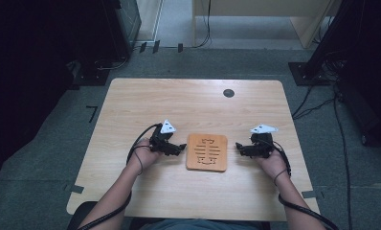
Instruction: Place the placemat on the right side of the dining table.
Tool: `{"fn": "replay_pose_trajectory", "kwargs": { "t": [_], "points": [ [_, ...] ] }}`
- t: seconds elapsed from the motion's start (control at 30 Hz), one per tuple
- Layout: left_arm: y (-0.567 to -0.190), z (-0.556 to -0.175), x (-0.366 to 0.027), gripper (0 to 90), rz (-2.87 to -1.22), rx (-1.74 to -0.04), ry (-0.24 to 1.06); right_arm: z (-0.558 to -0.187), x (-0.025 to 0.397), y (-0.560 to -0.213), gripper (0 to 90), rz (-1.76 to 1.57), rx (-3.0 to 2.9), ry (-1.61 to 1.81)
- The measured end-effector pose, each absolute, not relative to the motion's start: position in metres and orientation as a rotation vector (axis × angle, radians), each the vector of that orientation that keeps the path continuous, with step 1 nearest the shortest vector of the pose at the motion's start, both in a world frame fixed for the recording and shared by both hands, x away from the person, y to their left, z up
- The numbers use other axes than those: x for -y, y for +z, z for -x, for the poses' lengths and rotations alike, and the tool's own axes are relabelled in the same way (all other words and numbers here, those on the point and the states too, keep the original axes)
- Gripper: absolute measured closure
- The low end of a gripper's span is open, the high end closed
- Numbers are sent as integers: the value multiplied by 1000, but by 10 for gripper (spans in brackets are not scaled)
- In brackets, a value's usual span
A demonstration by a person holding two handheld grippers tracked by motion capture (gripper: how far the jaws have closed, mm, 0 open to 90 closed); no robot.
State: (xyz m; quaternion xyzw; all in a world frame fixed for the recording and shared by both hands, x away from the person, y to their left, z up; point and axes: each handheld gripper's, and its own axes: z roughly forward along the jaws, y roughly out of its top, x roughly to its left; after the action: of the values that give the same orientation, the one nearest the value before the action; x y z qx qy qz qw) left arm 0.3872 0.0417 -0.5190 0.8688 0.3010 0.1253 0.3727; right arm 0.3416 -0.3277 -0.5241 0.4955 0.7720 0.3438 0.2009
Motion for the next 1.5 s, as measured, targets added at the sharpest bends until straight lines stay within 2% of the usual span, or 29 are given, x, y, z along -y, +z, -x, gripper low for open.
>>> {"fn": "replay_pose_trajectory", "kwargs": {
  "t": [0.23, 0.57, 1.07, 1.37, 1.5],
  "points": [
    [-519, -388, -41, 113, -2223, -780, 325, -344, 324, -524, 50, -1404, -2156, 944],
    [-518, -389, -36, 114, -2228, -815, 332, -341, 320, -518, 49, -1504, -2150, 874],
    [-512, -391, -37, 131, -2219, -873, 233, -342, 316, -515, 48, -1501, -2205, 806],
    [-504, -393, -40, 136, -2205, -934, 131, -344, 315, -510, 59, -1571, -2225, 820],
    [-503, -392, -40, 136, -2216, -932, 138, -345, 314, -509, 60, -1583, -2232, 813]
  ]
}}
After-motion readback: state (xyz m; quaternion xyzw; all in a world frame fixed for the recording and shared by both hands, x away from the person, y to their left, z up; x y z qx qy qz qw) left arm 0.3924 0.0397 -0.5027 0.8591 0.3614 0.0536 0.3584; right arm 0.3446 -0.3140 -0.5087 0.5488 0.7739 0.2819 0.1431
